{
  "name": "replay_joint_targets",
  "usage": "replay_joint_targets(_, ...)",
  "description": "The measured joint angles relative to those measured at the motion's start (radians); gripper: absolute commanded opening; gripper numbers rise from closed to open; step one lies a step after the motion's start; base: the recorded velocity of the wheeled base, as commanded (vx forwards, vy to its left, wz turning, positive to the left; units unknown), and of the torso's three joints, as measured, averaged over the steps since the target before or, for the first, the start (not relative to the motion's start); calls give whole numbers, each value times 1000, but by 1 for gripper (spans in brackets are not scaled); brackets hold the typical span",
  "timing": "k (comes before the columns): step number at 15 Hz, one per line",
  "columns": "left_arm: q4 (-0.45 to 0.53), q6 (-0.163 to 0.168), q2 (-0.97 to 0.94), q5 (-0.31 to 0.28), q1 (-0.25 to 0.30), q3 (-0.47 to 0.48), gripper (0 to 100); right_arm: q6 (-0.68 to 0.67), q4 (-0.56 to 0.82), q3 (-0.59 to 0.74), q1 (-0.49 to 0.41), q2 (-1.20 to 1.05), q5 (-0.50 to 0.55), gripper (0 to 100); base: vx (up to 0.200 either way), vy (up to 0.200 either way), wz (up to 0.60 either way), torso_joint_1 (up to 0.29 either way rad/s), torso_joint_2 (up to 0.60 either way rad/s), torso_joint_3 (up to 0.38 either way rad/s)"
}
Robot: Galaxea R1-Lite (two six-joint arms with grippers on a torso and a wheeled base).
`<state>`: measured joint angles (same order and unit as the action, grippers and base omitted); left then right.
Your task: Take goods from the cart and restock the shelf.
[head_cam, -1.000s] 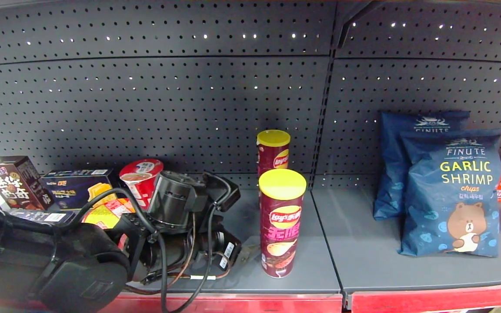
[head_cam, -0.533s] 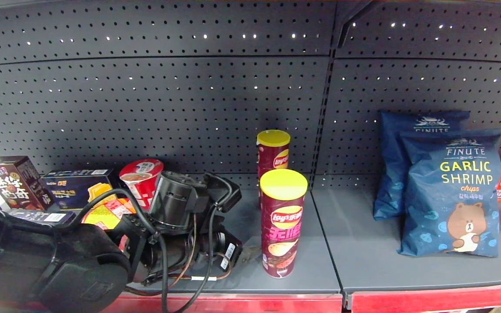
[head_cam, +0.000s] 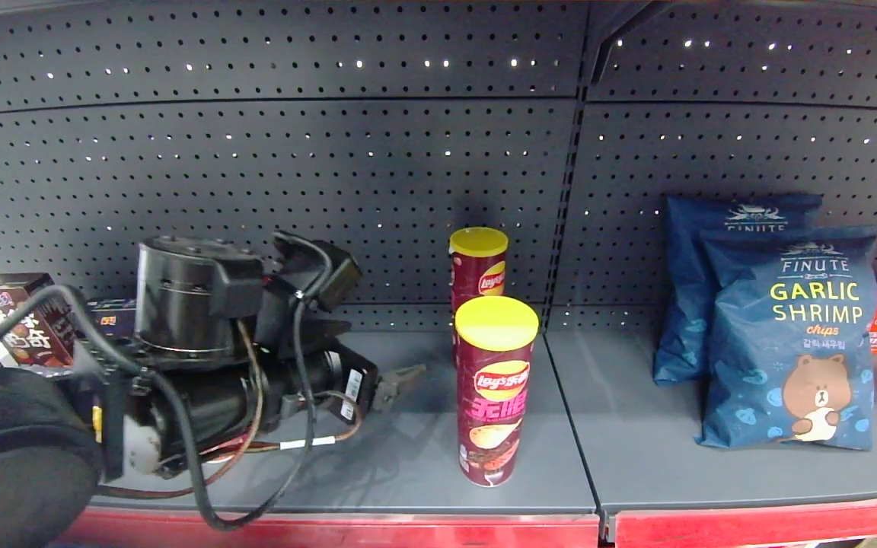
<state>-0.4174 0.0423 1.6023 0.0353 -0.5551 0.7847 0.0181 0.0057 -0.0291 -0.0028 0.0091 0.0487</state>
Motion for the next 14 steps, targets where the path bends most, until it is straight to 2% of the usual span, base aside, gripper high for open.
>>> replay_joint_targets(4, -1, -1, -219, 4, 124, -66, 100, 0, 0, 0, 0, 0, 0, 100, 0, 0, 0, 0, 0, 0)
replay_joint_targets(9, -3, -7, -562, 1, 313, -263, 100, 1, -3, 2, 1, 0, 0, 100, 0, 0, 0, 0, 0, 0)
replay_joint_targets(11, -3, -13, -721, 15, 357, -359, 100, 1, -3, 2, 1, 0, 1, 100, 0, 0, 0, 0, 0, 0)
replay_joint_targets(14, 35, -17, -972, 72, 386, -492, 100, 0, -4, 2, 1, 0, 1, 100, 0, 0, 0, 0, 0, 0)
